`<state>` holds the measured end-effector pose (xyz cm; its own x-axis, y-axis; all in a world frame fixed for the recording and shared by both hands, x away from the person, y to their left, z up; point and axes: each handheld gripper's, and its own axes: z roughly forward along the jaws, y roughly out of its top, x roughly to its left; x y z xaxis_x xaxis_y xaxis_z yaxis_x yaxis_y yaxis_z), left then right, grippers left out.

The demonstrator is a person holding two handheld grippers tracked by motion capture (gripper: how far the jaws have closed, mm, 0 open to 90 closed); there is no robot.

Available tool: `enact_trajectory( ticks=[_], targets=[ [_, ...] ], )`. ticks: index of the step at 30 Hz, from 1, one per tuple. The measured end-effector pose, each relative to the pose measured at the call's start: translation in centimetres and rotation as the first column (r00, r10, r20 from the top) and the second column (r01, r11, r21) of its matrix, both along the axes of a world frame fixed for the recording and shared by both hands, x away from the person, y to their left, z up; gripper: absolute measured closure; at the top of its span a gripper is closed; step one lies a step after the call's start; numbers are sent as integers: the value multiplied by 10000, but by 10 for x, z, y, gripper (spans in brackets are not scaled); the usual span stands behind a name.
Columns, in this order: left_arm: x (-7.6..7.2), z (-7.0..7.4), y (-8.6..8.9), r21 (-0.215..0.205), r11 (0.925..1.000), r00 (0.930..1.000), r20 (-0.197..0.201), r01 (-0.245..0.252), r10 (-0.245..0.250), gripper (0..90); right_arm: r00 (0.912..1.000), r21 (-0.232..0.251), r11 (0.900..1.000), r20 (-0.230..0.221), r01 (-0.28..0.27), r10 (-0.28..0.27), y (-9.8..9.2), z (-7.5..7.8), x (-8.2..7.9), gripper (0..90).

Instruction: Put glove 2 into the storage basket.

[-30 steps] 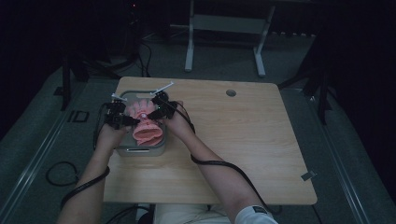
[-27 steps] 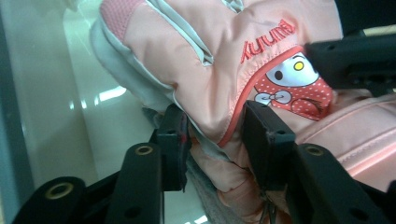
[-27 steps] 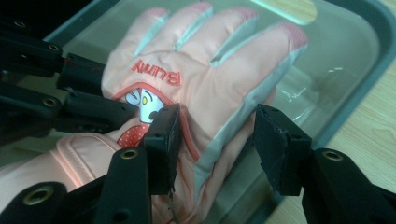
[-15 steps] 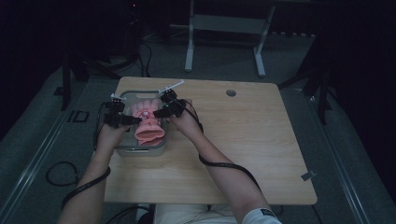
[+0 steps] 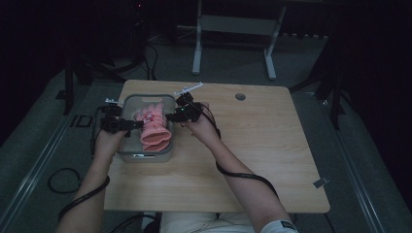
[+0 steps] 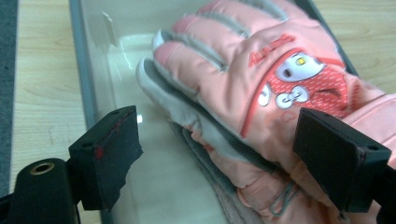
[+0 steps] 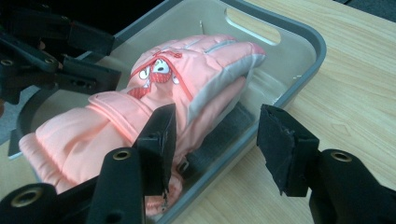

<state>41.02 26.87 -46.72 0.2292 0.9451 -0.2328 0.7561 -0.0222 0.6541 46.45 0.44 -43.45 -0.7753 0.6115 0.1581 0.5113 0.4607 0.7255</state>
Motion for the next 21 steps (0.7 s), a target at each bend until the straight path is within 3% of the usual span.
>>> enact_trajectory(
  ticks=[8,12,16,21],
  targets=[
    [-11,19,-9,-60,9995,9966,764,315,-310,137,9998,150,9997,-59,-201,202,-11,-1,-5,426],
    [-19,31,-20,37,9975,9902,1204,710,-709,137,9994,187,9993,107,-331,329,-20,1,-9,372],
    [-25,37,-33,114,9938,9843,1373,1105,-1110,131,9992,389,9984,75,-403,401,-30,5,-11,304],
    [-33,45,-54,203,9863,9717,1692,1636,-1647,109,9973,500,9961,112,-733,728,-39,6,-15,210]
  ],
)
